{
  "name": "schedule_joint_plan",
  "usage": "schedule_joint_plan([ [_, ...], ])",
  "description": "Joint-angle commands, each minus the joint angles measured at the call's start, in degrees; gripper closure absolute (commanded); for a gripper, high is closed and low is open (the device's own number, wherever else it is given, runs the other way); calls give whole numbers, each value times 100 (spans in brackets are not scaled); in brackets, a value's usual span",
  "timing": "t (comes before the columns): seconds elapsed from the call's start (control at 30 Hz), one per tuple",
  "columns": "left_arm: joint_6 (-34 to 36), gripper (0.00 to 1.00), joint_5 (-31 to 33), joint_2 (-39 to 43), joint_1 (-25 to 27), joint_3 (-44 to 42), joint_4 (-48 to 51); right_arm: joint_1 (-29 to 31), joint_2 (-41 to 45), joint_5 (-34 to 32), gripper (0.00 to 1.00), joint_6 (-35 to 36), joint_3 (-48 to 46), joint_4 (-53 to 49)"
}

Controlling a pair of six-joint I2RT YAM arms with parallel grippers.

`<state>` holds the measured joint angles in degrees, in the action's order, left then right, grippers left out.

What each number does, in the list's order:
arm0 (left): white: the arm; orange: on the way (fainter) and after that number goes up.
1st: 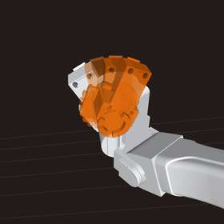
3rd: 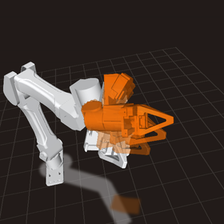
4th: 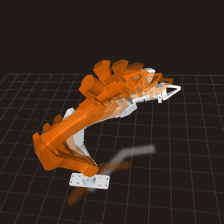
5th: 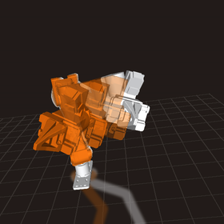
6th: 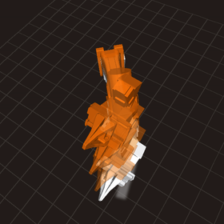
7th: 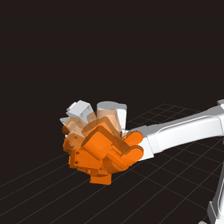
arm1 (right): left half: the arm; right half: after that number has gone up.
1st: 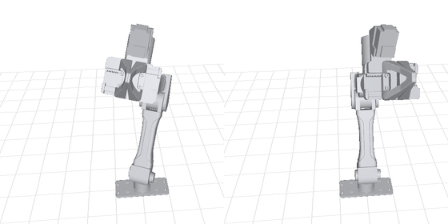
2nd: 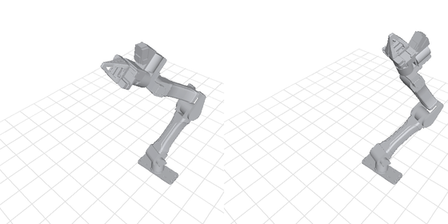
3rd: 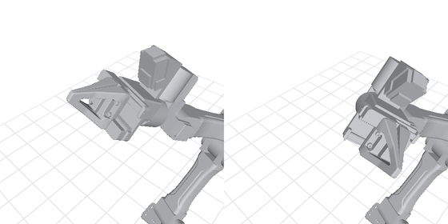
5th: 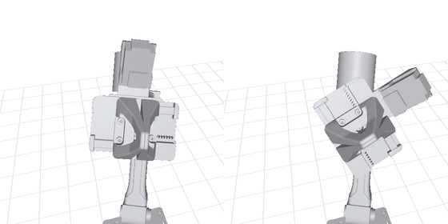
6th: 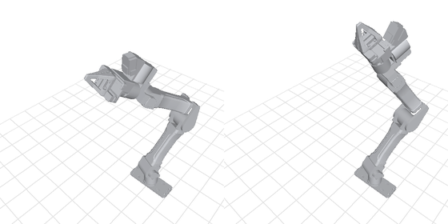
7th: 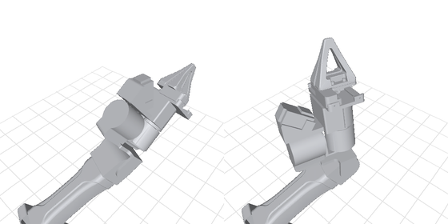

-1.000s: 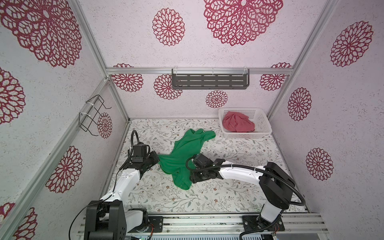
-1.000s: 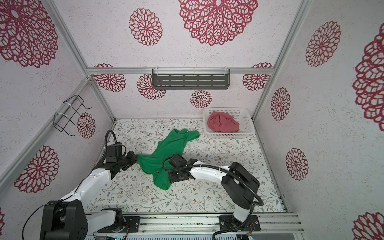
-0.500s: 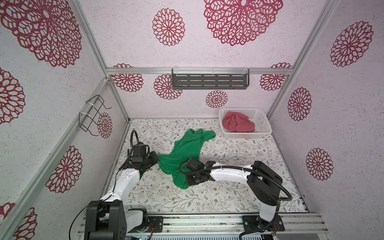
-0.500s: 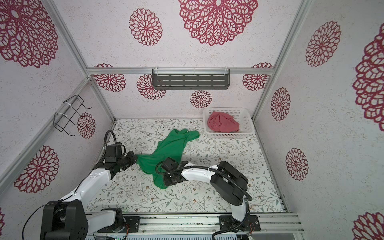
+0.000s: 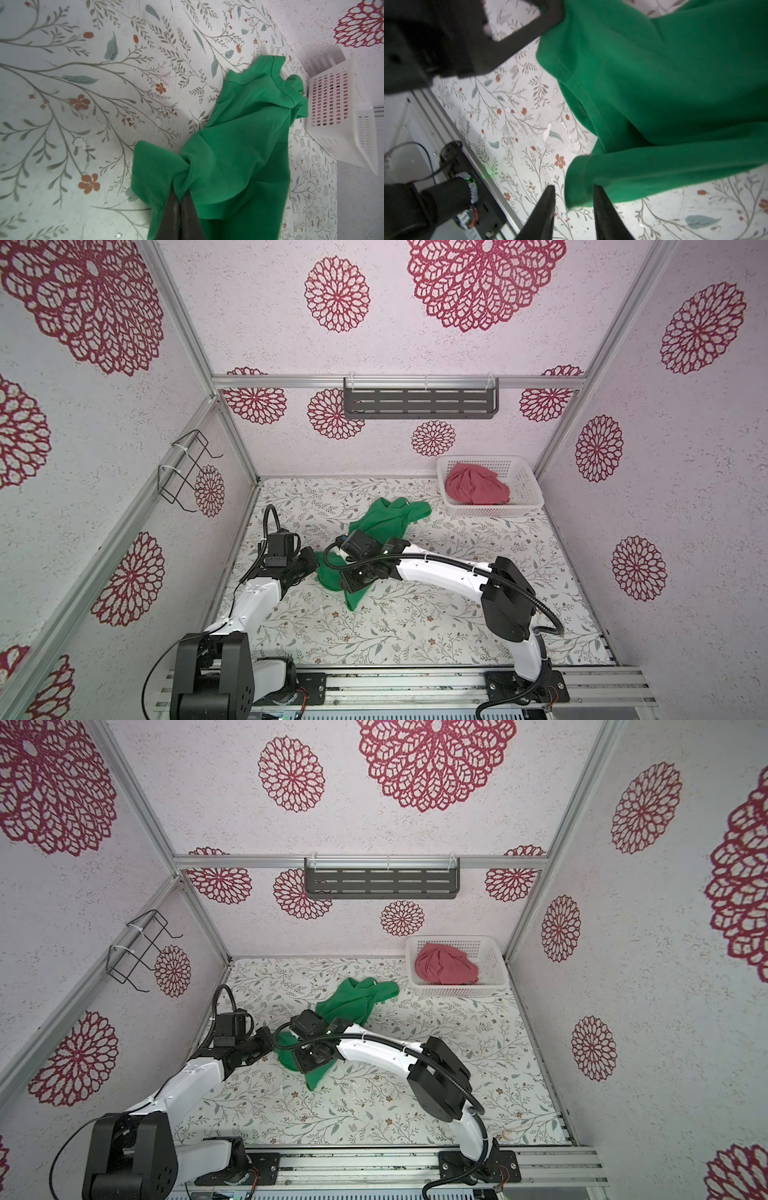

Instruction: Fold and stack the tank tops

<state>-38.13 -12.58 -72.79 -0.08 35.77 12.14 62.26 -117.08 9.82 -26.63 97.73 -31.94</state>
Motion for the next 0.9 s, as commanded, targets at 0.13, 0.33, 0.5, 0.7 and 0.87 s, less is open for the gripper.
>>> schedule_joint_plan([
  [0.13, -15, 100, -61, -325, -45, -29, -393, -312, 1107, -186, 46, -507, -1558, 227],
  [0.33, 26, 100, -34, -402, -53, 0, -434, -290, 1620, -71, 67, -1375, -2663, 912],
  [0.5, 36, 100, -9, -402, -54, -6, -426, -36, 1476, 197, 71, -2008, -3035, 1987],
  [0.7, 50, 100, -40, -400, -67, 50, -399, 32, 1395, 311, 62, -2599, -3542, 3148],
  [0.87, 61, 100, -34, -415, -80, 97, -371, 58, 1189, 365, 61, -2822, -3708, 3491],
])
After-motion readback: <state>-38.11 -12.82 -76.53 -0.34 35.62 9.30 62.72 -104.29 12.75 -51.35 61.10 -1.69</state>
